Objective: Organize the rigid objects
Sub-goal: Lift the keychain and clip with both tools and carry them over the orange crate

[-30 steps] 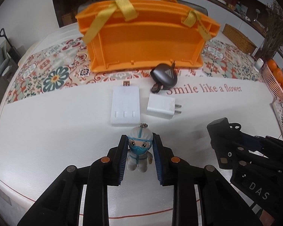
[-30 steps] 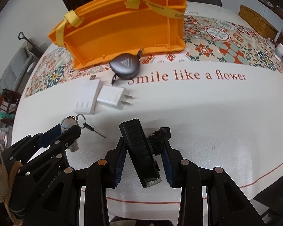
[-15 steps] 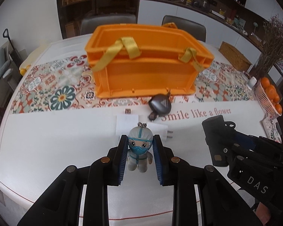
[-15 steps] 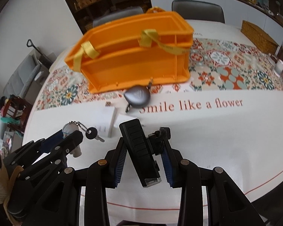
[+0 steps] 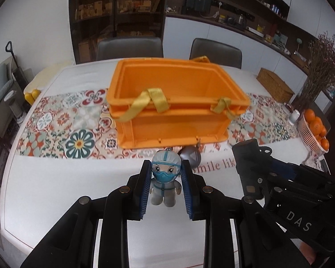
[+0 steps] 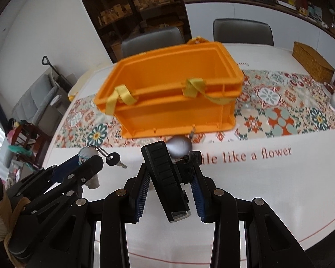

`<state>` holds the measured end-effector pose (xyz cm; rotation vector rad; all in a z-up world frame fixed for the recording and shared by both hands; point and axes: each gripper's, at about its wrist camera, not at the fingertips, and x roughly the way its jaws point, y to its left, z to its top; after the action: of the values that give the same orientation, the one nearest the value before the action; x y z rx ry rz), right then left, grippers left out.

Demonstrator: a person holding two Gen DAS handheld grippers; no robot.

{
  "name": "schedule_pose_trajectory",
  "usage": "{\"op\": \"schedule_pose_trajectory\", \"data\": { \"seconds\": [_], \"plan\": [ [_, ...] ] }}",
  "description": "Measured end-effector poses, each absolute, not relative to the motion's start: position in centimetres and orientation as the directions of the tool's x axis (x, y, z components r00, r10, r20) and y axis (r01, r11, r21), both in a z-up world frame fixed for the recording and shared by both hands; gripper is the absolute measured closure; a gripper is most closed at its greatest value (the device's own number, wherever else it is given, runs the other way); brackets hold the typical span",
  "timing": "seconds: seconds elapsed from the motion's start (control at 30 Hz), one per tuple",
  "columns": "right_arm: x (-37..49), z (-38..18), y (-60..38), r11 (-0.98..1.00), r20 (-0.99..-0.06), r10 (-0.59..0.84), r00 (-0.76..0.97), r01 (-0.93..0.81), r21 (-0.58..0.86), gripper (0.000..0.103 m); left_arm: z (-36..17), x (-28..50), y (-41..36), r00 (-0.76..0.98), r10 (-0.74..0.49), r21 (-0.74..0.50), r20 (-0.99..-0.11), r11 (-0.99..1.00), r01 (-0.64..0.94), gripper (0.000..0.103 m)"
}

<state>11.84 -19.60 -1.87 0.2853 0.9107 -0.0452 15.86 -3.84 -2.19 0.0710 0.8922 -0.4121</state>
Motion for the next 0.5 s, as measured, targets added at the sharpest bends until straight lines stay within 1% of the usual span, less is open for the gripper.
{"op": "schedule_pose_trajectory", "data": {
  "seconds": [0.5],
  "plan": [
    [15.0,1.4,-19.9,0.963,-0.742,0.066,0.667,0.152,0.223,0.066,1.1,19.3,-4.7,0.597,-0.351,-0.114,-0.722,0.911,0.397,0.076]
  ]
}}
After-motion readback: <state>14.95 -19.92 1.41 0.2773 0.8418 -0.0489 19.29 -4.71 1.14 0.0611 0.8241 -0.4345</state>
